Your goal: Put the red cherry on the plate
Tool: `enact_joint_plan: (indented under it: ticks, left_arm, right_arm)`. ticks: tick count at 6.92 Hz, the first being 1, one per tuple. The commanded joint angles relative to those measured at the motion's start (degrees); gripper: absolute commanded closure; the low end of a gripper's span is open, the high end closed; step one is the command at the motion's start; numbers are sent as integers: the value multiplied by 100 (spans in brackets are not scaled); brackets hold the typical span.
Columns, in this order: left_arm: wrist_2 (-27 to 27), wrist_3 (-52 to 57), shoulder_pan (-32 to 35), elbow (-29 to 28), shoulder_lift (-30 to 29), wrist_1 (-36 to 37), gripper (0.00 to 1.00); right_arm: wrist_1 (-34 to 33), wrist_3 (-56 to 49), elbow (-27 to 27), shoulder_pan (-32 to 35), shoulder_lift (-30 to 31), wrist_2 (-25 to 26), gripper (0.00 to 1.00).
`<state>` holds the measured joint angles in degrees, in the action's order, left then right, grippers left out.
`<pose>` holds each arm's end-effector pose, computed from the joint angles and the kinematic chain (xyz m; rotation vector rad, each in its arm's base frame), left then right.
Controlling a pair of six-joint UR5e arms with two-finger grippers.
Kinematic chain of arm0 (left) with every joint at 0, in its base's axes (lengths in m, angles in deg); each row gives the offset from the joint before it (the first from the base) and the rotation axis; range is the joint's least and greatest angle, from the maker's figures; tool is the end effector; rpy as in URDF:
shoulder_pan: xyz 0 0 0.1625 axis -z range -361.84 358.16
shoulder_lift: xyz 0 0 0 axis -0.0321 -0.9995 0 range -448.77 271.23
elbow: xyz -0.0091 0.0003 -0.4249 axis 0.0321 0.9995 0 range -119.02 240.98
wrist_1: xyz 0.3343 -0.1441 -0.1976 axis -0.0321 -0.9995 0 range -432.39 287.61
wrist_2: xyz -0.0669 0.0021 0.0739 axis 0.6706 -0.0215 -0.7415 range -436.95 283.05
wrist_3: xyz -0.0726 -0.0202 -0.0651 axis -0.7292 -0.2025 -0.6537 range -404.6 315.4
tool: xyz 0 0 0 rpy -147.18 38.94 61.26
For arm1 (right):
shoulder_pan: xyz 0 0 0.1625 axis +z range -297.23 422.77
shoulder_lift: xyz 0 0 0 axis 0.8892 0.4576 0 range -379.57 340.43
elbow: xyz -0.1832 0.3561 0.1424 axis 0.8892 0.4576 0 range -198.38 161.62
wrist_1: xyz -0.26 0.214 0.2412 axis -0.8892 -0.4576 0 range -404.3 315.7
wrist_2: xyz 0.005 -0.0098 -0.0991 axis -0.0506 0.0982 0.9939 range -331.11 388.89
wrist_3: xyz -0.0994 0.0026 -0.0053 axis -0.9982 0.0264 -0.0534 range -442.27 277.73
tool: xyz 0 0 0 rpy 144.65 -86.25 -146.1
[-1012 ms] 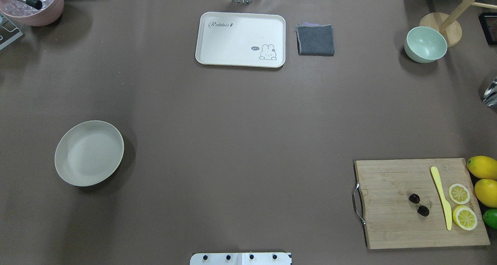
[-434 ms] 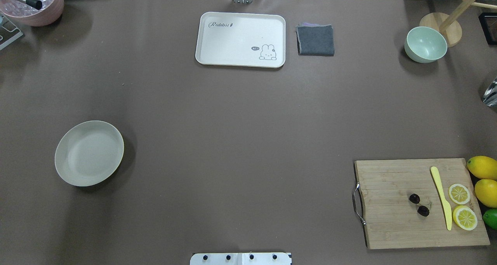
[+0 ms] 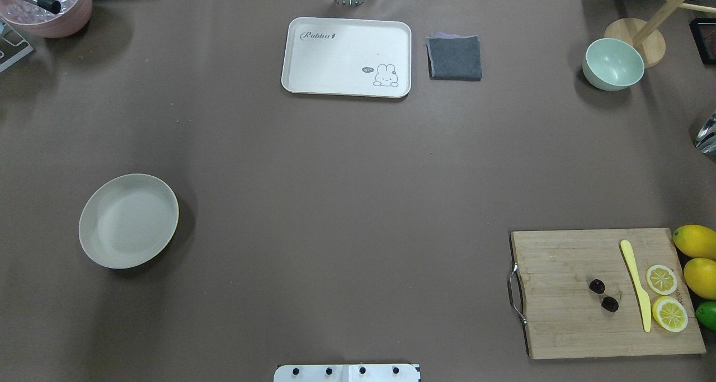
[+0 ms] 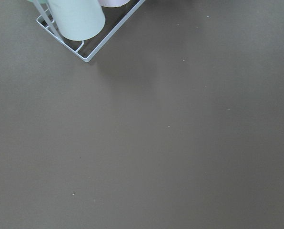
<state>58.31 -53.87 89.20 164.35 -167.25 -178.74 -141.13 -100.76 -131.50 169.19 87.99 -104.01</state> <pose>-0.0703 -0.4225 0.6018 0.2438 0.8022 -0.0438 0.1646 -0.3269 0.6049 0.2044 -0.7207 -0.0260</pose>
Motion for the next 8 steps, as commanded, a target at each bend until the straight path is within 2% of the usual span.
enact_joint_plan:
  ticks: [1,2,4,5,6,8]
  left_arm:
    - [516,-188,-340,-1,-316,0,2]
    - [615,-467,-497,34,-439,-87,2]
    - [546,-757,-1399,-105,-458,-980,2]
    - [389,-1421,-1865,-211,-632,-1280,2]
    - [-31,-2019,-2383,-238,-738,-1457,2]
    - [-237,-2482,-2783,-448,-940,-1914,2]
  right_arm:
    - [-20,47,-87,-200,-112,-112,0]
    - [-38,39,-131,-191,-52,-174,0]
    - [-47,30,-97,-183,10,-157,0]
    - [-47,30,-88,-183,71,-113,0]
    - [-47,30,-88,-183,98,-104,0]
    - [-29,30,-88,-183,160,-87,0]
